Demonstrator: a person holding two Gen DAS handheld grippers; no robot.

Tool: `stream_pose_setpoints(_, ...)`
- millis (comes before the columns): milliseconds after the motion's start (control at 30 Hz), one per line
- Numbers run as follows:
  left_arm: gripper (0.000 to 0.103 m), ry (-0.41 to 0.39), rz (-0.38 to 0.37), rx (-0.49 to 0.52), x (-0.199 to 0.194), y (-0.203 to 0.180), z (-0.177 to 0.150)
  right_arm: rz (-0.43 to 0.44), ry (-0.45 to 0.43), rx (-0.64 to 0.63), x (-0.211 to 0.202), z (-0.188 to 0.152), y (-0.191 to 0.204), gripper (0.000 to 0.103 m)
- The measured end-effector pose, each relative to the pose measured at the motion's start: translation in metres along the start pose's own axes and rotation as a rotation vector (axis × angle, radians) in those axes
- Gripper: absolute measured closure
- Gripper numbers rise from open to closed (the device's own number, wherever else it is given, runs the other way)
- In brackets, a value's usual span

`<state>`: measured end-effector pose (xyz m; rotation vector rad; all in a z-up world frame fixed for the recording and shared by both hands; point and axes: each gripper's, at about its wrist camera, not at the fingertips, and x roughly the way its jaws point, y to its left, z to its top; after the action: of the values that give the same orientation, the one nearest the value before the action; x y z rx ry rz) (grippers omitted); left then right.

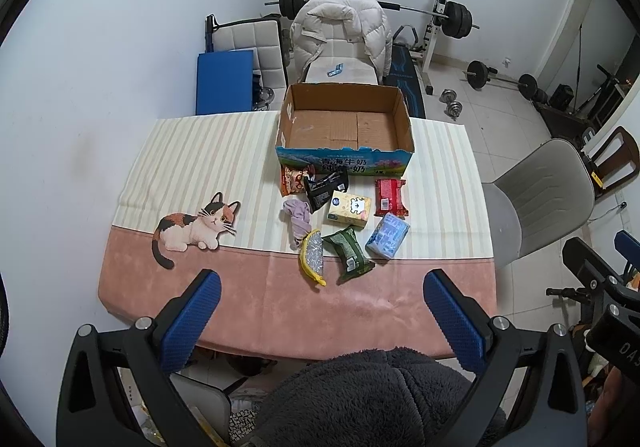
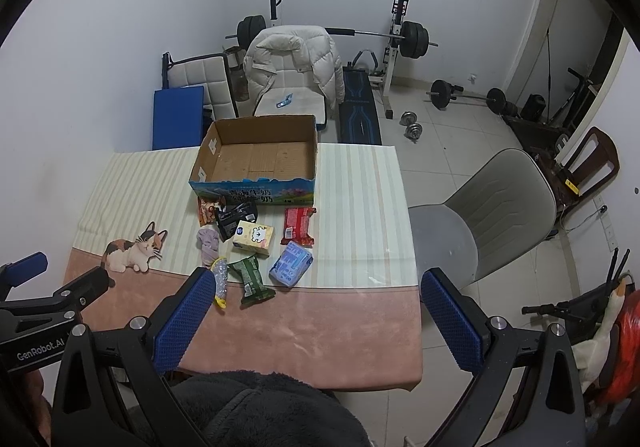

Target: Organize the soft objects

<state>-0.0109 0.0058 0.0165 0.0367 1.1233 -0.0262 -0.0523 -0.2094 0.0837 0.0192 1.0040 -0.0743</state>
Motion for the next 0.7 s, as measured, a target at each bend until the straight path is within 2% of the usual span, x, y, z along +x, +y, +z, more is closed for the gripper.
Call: stream_pose_setpoints(700, 0.000, -0.004, -0.005, -0.005, 0.0035, -0.0025, -0.0025, 0.003, -0.009, -0.007, -0.0022, 0.0003, 0.0023, 0.000)
